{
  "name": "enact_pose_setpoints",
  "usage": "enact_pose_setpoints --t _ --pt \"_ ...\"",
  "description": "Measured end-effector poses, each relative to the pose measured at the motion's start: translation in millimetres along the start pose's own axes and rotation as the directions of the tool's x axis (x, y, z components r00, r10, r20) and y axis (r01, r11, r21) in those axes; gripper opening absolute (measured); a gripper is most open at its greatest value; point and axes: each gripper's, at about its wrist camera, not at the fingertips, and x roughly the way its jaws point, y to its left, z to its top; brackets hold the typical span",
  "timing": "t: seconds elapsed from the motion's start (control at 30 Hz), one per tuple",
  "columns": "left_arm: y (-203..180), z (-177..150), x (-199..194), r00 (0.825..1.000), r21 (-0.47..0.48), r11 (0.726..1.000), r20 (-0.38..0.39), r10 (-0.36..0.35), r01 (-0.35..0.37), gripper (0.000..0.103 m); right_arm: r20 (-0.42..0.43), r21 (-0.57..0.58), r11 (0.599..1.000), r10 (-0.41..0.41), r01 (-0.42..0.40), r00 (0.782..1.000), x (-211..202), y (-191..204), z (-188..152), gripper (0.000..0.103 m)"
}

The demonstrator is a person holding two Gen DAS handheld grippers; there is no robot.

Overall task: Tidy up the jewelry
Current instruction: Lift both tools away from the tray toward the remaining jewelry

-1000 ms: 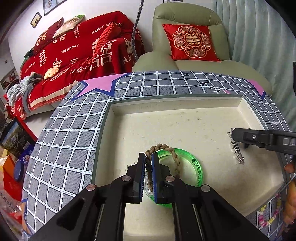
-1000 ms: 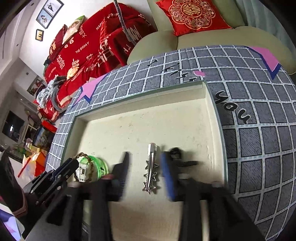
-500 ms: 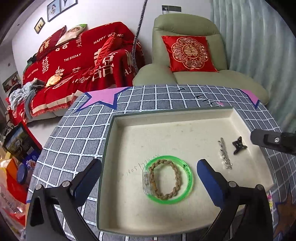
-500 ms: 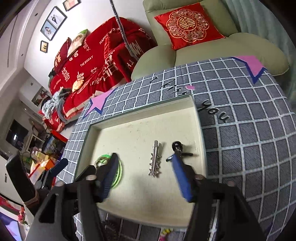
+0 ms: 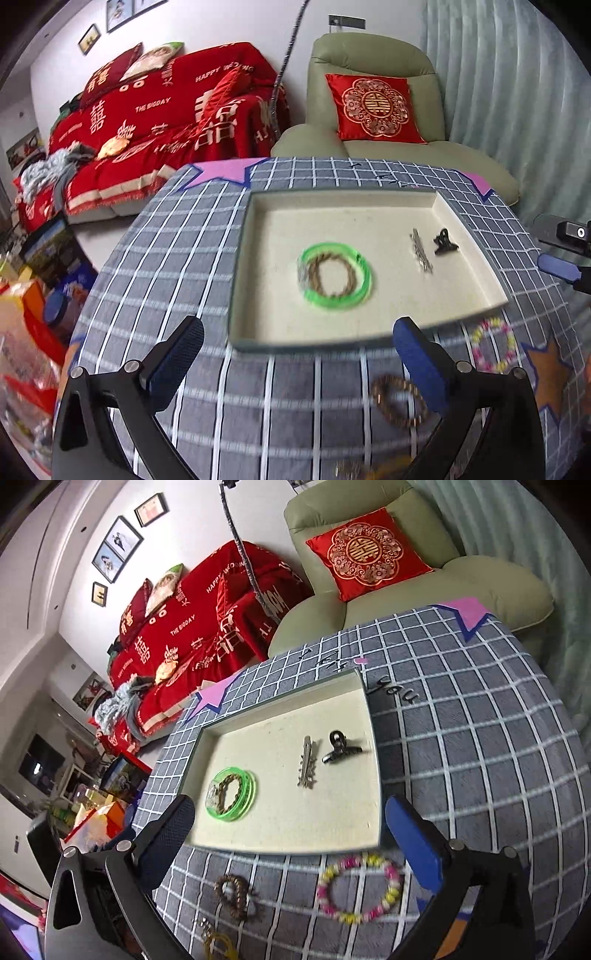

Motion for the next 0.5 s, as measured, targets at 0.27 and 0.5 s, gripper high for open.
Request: enact_pose_setpoints --t 0.27,0.5 --pt "6 -46 -31 1.0 -0.002 1.0 -0.027 0.01 -0.01 0.103 -0.1 -0.022 0.999 -0.043 0.041 0.994 -13 -6 -38 0.103" --pt "3 -80 -40 0.997 -0.01 1.0 -0.073 -0.003 0.002 0.103 -0.144 -0.07 0.992 -0.112 0.103 0.983 -19 -11 -74 0.103"
